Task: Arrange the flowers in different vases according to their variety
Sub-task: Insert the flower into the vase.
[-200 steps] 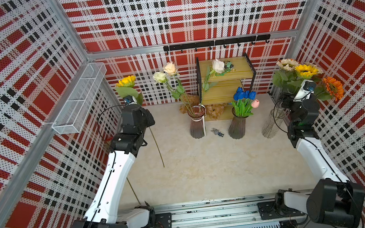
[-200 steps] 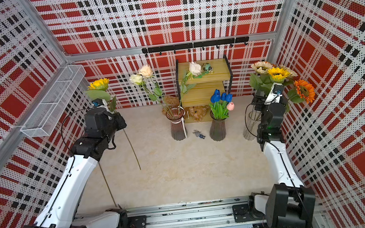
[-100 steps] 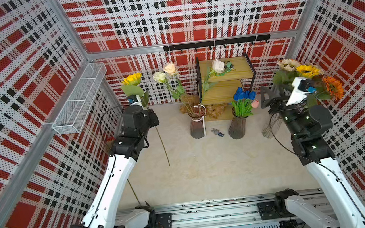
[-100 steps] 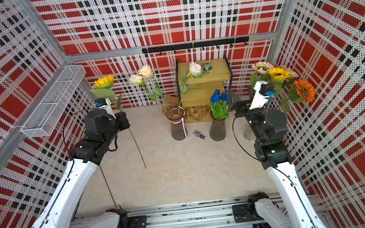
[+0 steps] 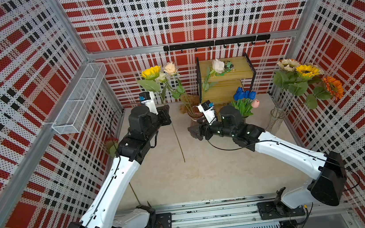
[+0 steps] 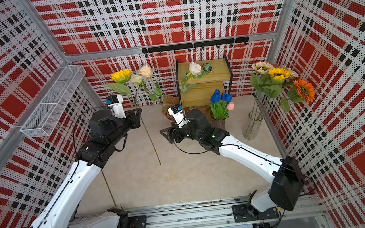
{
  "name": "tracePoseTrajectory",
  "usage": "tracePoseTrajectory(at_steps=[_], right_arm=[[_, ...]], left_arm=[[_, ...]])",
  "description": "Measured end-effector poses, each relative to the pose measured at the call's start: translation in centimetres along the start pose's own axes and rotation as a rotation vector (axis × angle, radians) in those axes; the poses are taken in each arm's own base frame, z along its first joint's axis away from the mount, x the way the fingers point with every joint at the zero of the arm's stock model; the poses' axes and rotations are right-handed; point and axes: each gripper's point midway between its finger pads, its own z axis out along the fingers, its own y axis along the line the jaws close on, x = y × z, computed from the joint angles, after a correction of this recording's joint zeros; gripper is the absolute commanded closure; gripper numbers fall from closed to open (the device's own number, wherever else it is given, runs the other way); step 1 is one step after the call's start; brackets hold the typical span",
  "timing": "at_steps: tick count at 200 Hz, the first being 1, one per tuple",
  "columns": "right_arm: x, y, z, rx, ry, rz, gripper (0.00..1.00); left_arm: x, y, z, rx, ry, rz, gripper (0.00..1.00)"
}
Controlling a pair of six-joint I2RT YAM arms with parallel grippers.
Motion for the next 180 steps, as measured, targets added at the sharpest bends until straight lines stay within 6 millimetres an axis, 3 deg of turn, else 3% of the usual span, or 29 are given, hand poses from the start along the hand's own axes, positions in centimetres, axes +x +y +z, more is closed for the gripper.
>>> tracePoseTrajectory(at_steps=[36,67,111,127,145,180], right_arm=[[-0.7,0.7,2.2,-0.035,-0.010,-0.008,0.26],[-1.5,0.9,3.1,-0.051,-0.025,-0.013,0.34],[-1.3,0.7,3.9,-0.053,-0.017,-0.008,0.34],[-1.3,0.6,3.9,-0.049,-0.015,-0.008,0.31],[-1.3,0.1,3.9,-0.019,-0.020,-0.007,0.18],[-1.5,-0.5,2.5,0.049,-0.032,-0.021,0.14]], left_arm=[[0.9,-1.9,0.1,0.053,0.014,-0.002,1.00],[1.9,-3.1,0.3,0.083,0.027,-0.015,1.00],[2.8,-4.1,0.3,0.103,0.038,-0.021,1.00],[2.8,-4.3,0.3,0.106,0.037,-0.023,1.00],[2.7,-4.0,0.4,0.087,0.028,-0.015,1.00],[2.4,-3.2,0.6,0.037,0.021,0.013,1.00]])
